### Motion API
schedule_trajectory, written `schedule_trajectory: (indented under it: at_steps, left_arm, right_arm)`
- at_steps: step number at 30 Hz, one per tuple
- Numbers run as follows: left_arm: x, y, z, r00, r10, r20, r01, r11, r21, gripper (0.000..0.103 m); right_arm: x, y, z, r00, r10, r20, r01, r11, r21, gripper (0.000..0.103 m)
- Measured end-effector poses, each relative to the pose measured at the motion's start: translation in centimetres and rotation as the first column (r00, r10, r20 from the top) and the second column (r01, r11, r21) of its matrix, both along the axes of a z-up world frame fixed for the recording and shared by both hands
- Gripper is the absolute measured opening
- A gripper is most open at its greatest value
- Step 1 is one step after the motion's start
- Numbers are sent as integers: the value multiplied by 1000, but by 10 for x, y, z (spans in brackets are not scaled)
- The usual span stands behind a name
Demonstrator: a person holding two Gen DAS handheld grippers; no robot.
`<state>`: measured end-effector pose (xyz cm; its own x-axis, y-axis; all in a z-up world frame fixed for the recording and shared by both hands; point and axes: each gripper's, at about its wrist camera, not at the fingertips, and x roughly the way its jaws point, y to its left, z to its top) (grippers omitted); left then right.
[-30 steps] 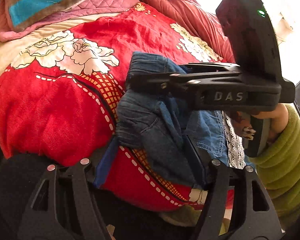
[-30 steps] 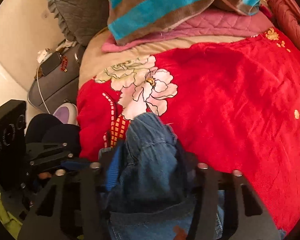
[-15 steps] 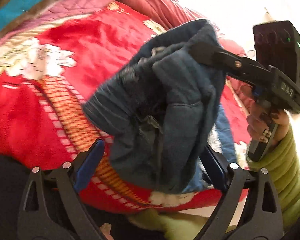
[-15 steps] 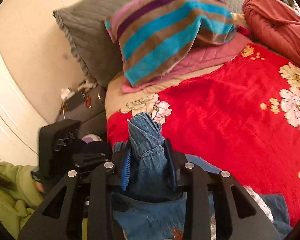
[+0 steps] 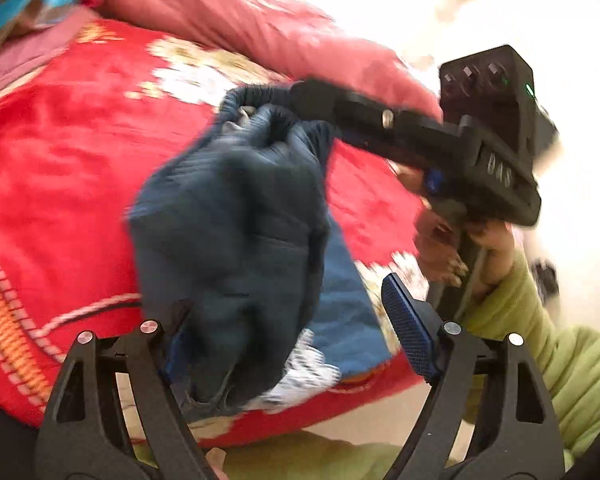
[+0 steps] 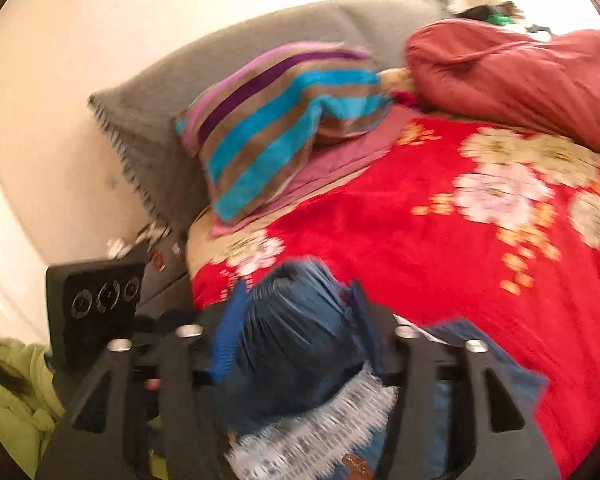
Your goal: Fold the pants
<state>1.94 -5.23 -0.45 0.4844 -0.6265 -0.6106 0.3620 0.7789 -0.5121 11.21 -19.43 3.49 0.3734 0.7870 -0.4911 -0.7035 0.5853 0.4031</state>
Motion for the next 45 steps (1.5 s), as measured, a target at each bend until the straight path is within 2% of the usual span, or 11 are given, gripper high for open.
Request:
schedule_trajectory:
  at_steps: [6,14,15,16,17,22,27,31,36,38,45]
  left_arm:
    - [-4,-31,-29,995,-92,-46,96,992,80,75]
    - [-12,-37,-31,995,-94,-32,98,987,130,75]
    - [-14,-36,-30,995,-95,-29,98,985,141,76]
    - [-16,-37,-30,995,-93,-26,96,984,149,76]
    - [-16,-37,-30,996,-90,-23,93,984,153,76]
    - [-16,-34,-28,996,-88,-21,90,987,130,76]
    - [-17,-33,-27,997,-80,-22,82,988,132,76]
    - [-20,-31,-25,997,-69,-19,71,988,137,76]
    - [-23,-31,-19,999,-54,-6,54,988,147,80]
    - [-25,-29,-16,999,-46,3,45,988,148,81]
    - [-28,-18,1,998,18,53,-27,984,173,88]
  right_arm:
    - [-9,-65,-41,960,-230,-160,228,973,-35,80]
    - [-15,-35,-72,940,-222,-259,201,974,-106,86]
    - [-14,-30,-73,940,-224,-256,199,972,-122,80]
    - [-15,-26,-74,944,-228,-238,196,969,-148,54]
    - [-16,-26,-73,948,-215,-233,184,972,-148,41]
    - [-28,-41,-63,955,-233,-181,202,964,-173,33]
    - [-22,-40,-85,938,-289,-190,243,942,-232,47]
    - [-27,-41,-74,941,-305,-148,264,933,-244,64]
    - [-38,-47,-57,941,-323,-99,292,925,-244,65]
    - [-46,-51,-48,943,-326,-63,304,923,-236,82]
    - [-78,-62,-22,946,-316,70,324,915,-239,85]
